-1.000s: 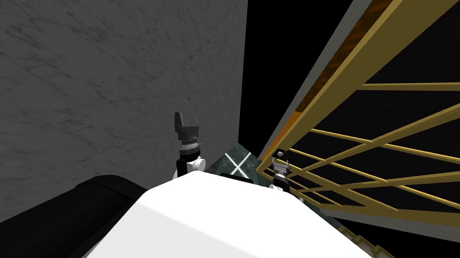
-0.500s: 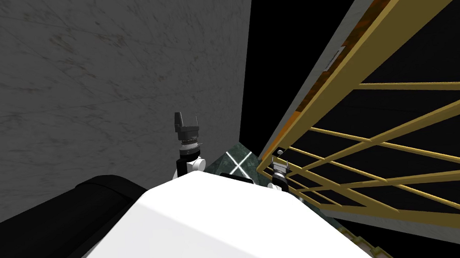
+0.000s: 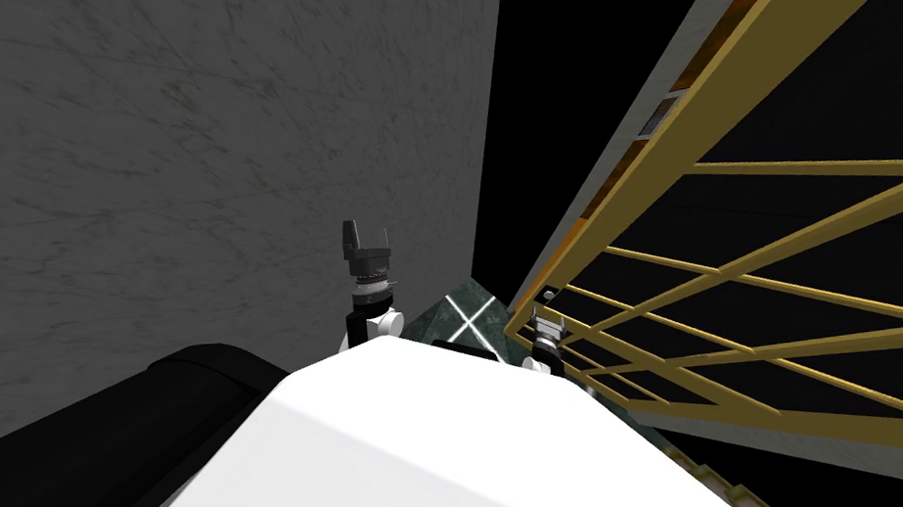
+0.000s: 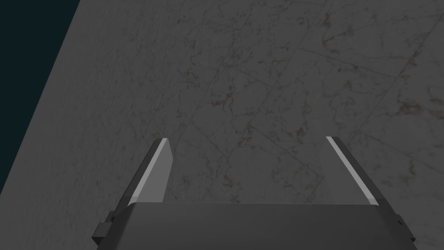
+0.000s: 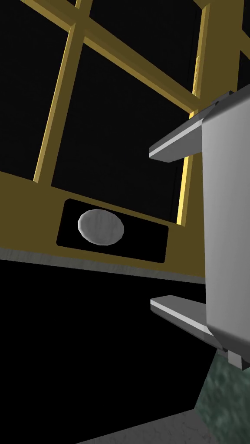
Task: Pull the door open
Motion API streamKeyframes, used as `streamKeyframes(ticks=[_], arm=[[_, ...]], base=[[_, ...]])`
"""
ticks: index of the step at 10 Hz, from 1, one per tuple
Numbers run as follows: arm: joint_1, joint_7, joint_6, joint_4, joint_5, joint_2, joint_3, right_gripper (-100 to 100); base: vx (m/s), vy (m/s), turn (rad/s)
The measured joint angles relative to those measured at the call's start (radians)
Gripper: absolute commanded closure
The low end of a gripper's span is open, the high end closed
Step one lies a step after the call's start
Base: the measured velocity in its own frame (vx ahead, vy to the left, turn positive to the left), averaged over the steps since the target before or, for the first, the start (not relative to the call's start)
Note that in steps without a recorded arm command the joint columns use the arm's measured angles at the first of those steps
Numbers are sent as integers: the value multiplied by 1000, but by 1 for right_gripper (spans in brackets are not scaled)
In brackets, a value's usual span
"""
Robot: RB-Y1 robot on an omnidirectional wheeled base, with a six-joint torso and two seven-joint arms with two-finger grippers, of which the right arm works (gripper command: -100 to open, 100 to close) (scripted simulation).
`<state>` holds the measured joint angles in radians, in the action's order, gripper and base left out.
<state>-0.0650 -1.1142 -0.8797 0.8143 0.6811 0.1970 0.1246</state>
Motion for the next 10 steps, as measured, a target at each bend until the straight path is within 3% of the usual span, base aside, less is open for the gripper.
streamKeyframes(ticks=[4, 6, 7, 9, 10], arm=[[5, -91, 1, 4, 50, -5, 18, -100], [6, -113, 2, 6, 62, -6, 22, -100], [8, -134, -9, -19, 62, 8, 23, -100], [-21, -162, -7, 1, 68, 39, 18, -100], [-16, -186, -15, -23, 71, 56, 17, -100]], base=[[-65, -11, 43], [55, -3, 40], [191, 26, 76], [221, -28, 70], [219, -25, 85]])
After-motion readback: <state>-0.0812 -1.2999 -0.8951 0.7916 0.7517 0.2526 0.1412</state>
